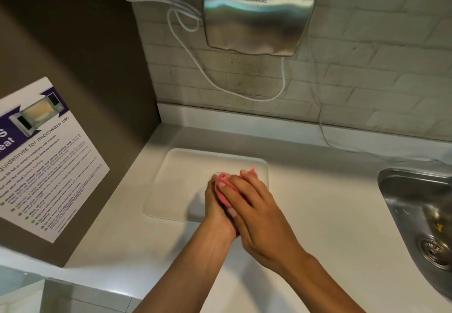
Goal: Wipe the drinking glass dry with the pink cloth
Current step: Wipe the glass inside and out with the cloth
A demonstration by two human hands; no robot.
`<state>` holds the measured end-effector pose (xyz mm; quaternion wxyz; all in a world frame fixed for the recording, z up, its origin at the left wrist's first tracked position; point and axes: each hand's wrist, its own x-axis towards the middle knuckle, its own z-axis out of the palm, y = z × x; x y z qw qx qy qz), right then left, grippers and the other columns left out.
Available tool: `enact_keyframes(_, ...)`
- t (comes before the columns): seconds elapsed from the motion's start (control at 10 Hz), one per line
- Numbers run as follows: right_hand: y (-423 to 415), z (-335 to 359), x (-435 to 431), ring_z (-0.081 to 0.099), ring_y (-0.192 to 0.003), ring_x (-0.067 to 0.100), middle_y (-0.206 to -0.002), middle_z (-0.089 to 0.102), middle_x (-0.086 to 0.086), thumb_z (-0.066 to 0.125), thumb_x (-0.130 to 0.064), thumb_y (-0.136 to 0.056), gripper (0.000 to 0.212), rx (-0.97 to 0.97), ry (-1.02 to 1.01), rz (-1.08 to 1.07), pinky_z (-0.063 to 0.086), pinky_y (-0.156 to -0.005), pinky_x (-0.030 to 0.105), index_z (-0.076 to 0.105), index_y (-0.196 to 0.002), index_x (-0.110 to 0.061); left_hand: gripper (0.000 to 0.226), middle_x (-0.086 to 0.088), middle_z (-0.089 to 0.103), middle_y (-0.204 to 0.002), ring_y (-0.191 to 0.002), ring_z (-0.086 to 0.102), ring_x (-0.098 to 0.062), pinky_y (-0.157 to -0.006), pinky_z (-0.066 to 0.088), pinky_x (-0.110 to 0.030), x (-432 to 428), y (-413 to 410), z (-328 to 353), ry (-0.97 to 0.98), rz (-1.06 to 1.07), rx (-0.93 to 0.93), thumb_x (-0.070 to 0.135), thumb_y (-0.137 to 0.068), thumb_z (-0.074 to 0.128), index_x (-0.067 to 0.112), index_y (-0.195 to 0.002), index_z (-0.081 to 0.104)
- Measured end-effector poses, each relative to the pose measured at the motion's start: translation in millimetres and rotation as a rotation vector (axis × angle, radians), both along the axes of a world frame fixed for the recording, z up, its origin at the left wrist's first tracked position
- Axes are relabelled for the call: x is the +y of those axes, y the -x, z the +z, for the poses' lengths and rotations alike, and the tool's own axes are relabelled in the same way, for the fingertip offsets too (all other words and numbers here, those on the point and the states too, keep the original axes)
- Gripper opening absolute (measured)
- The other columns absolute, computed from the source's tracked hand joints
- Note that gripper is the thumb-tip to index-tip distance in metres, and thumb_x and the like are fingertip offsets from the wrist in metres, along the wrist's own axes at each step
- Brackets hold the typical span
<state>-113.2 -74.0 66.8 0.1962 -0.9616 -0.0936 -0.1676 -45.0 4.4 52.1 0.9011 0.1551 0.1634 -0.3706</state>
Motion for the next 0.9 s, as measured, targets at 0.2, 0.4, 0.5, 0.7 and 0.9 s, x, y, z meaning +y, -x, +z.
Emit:
enact_keyframes(0.2,-9.1,18.1,-5.5,0.057,-0.127,0.001,-0.141,0.059,-0.019,0.026,-0.046,-0.110,0.042,0.207,-0.530,-0.194,0.041,-0.112,0.019,0.056,-0.141,-0.046,0.063,-0.019,0.083,-0.107,-0.100,0.081,-0.037,-0.074,0.066,-0.043,12.6,-4.7,6.9,-0.573,-0.127,-0.174,0.067,-0.093,0.061,0.009,-0.109,0.082)
enact_keyframes(0.4,8.7,14.6,8.1,0.022,-0.148,-0.012,-0.161,0.035,-0.027,0.018,-0.054,-0.105,0.056,0.262,-0.380,-0.075,0.018,-0.124,0.016,0.040,-0.155,-0.044,0.078,-0.022,0.082,-0.114,-0.101,0.079,-0.037,-0.080,0.063,-0.044,13.1,-16.7,5.3,-0.571,-0.082,-0.039,0.078,-0.088,0.057,0.008,-0.113,0.081)
enact_keyframes(0.5,-0.8,16.8,1.2,0.038,-0.144,-0.002,-0.156,0.047,-0.019,0.019,-0.053,-0.103,0.058,0.309,-0.329,-0.078,0.028,-0.123,0.026,0.047,-0.152,-0.038,0.074,-0.020,0.082,-0.114,-0.102,0.079,-0.038,-0.085,0.062,-0.046,11.0,-12.7,-2.8,-0.510,-0.079,0.001,0.075,-0.087,0.061,0.009,-0.115,0.080)
enact_keyframes(0.7,-10.3,11.5,14.5,0.058,-0.124,-0.007,-0.131,0.068,-0.026,0.030,-0.045,-0.105,0.046,0.133,-1.048,-0.288,0.047,-0.112,0.029,0.073,-0.121,-0.049,0.071,-0.014,0.083,-0.103,-0.103,0.080,-0.035,-0.089,0.062,-0.045,6.9,-3.4,-8.6,-0.285,-0.005,-0.015,0.065,-0.053,0.092,0.012,-0.100,0.088)
enact_keyframes(0.9,2.5,-8.3,31.1,0.036,-0.149,0.007,-0.157,0.047,-0.016,0.028,-0.032,-0.111,0.045,-0.062,-0.862,-0.188,0.030,-0.120,0.021,0.046,-0.151,-0.039,0.077,-0.023,0.082,-0.078,-0.063,0.081,-0.036,-0.078,0.060,-0.045,6.5,-11.7,-3.4,-0.269,0.119,0.141,0.067,-0.090,0.060,-0.001,-0.065,0.084)
